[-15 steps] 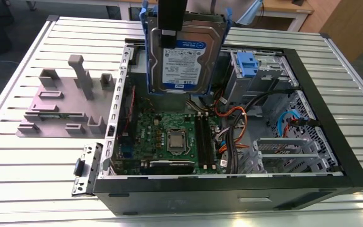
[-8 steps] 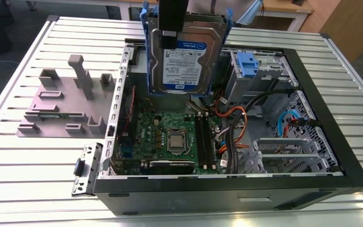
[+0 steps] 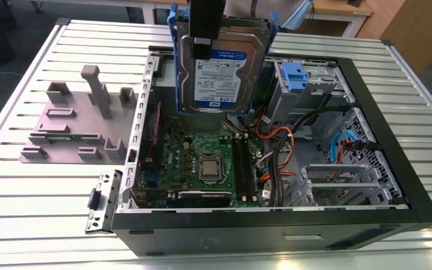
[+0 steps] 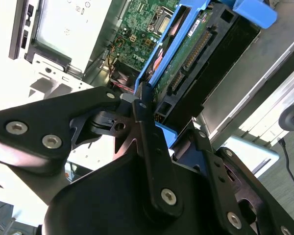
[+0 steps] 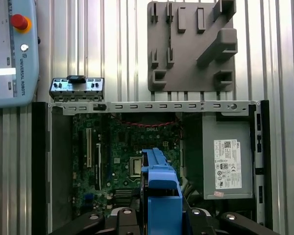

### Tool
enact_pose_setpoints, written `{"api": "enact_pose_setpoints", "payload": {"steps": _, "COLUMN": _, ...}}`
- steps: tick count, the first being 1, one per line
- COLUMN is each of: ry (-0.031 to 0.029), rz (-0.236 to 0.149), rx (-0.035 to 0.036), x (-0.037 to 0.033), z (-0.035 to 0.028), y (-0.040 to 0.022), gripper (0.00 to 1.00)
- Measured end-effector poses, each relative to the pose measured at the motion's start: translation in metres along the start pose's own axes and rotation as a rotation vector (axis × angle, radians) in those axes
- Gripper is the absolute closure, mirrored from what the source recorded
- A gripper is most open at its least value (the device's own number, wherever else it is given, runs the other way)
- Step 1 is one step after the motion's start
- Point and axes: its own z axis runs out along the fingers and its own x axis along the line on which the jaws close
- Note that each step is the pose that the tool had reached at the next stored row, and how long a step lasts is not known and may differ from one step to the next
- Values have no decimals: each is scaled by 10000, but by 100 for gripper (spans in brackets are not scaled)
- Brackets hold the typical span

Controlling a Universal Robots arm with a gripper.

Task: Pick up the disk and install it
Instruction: 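Pick up the disk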

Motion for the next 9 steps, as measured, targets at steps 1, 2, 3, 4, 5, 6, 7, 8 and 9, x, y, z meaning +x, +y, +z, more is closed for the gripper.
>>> {"api": "enact_pose_setpoints", "payload": {"steps": 1, "ry": 0, "rz": 0, "rx": 0, "x": 3, "z": 1, "y": -2, "gripper": 64}}
{"api": "enact_pose_setpoints", "payload": {"steps": 2, "ry": 0, "rz": 0, "rx": 0, "x": 5, "z": 1, "y": -3, "gripper": 64}}
{"api": "enact_pose_setpoints", "payload": {"steps": 3, "ry": 0, "rz": 0, "rx": 0, "x": 7, "z": 1, "y": -4, "gripper": 64}}
{"api": "enact_pose_setpoints", "payload": {"steps": 4, "ry": -1, "rz": 0, "rx": 0, "x": 9, "z": 1, "y": -6, "gripper": 64}}
{"api": "enact_pose_setpoints", "payload": {"steps": 5, "ry": 0, "rz": 0, "rx": 0, "x": 11, "z": 1, "y": -7, "gripper": 64}}
{"api": "enact_pose_setpoints", "payload": {"steps": 6, "ry": 0, "rz": 0, "rx": 0, "x": 12, "z": 2, "y": -8, "gripper": 64}}
{"api": "enact_pose_setpoints", "payload": {"steps": 7, "ry": -1, "rz": 0, "rx": 0, "x": 14, "z": 2, "y": -8, "gripper": 64}}
{"api": "enact_pose_setpoints", "payload": {"steps": 8, "ry": -1, "rz": 0, "rx": 0, "x": 16, "z": 2, "y": -10, "gripper": 64}}
{"api": "enact_pose_setpoints", "payload": {"steps": 9, "ry": -1, "rz": 0, "rx": 0, "x": 18, "z": 3, "y": -11, "gripper": 64}}
